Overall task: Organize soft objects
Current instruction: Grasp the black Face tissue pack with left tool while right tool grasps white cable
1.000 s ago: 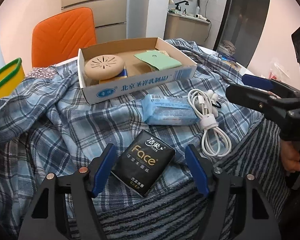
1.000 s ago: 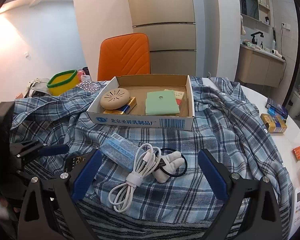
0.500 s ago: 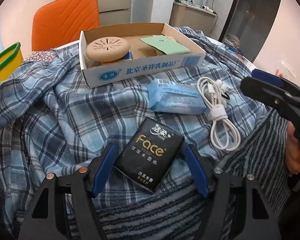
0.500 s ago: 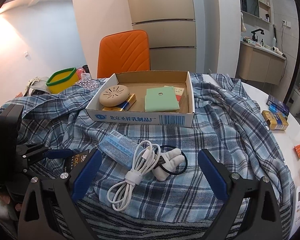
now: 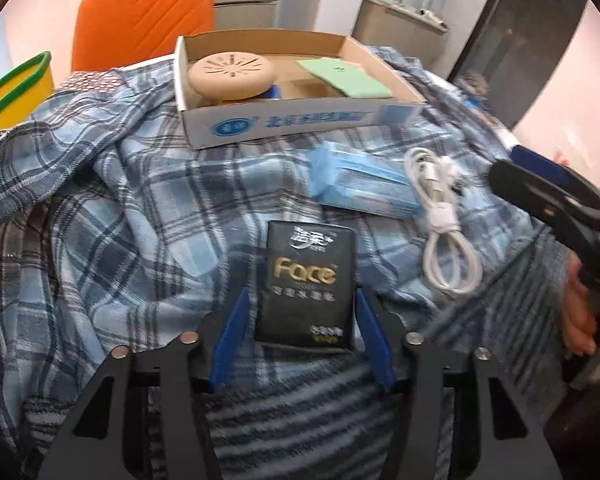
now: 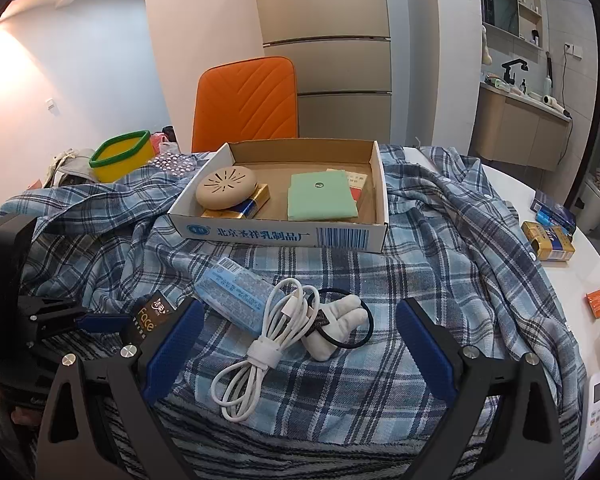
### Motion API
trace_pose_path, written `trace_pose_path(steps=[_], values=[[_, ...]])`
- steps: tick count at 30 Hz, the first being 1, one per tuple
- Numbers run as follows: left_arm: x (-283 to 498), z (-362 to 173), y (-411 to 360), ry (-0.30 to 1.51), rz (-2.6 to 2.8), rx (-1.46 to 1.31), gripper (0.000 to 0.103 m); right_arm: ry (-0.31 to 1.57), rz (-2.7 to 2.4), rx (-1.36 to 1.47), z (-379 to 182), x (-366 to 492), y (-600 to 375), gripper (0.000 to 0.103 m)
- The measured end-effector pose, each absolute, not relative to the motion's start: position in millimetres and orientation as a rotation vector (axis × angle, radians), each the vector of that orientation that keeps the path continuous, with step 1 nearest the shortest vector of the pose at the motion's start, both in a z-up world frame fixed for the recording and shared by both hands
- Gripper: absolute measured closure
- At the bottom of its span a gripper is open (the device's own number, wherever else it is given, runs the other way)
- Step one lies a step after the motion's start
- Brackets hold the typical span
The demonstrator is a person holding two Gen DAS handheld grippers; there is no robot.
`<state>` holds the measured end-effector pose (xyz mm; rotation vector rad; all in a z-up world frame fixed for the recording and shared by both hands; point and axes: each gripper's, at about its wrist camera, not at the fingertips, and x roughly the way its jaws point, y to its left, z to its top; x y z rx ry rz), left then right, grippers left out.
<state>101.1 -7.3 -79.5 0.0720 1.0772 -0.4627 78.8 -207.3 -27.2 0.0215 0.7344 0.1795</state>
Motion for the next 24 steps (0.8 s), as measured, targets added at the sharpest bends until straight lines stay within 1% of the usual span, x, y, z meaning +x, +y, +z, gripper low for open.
trace_pose_path(steps=[2, 5, 17, 19, 20, 24], values=[[103.4, -80.7, -8.6, 1.076, -0.453, 0.081, 0.056, 0.733, 0.177, 0.019, -27.3, 78.3, -207.5, 0.005], [102.2, -81.0, -9.8, 1.069, -0.450, 0.094, 0.058, 0.731, 0.173, 0.014, -27.3, 77.6, -207.6, 0.005], [80.8, -55.2, 4.2, 0.863, -0.357, 0.079, 0.058, 0.742, 0.197, -0.002, -21.2, 71.5, -193.4, 0.006], [77.4, -50.1, 8.4, 0.822, -0.342, 0.071, 0.058, 0.772, 0.210, 0.013, -25.0, 74.4, -190.7, 0.013], [76.5, -47.3, 9.8, 0.800, -0.337, 0.067, 0.058, 0.802, 0.222, 0.037, -28.9, 77.5, -190.6, 0.014], [73.3, -39.7, 12.3, 0.726, -0.310, 0.055, 0.058, 0.892, 0.245, 0.112, -43.3, 87.0, -192.8, 0.029]])
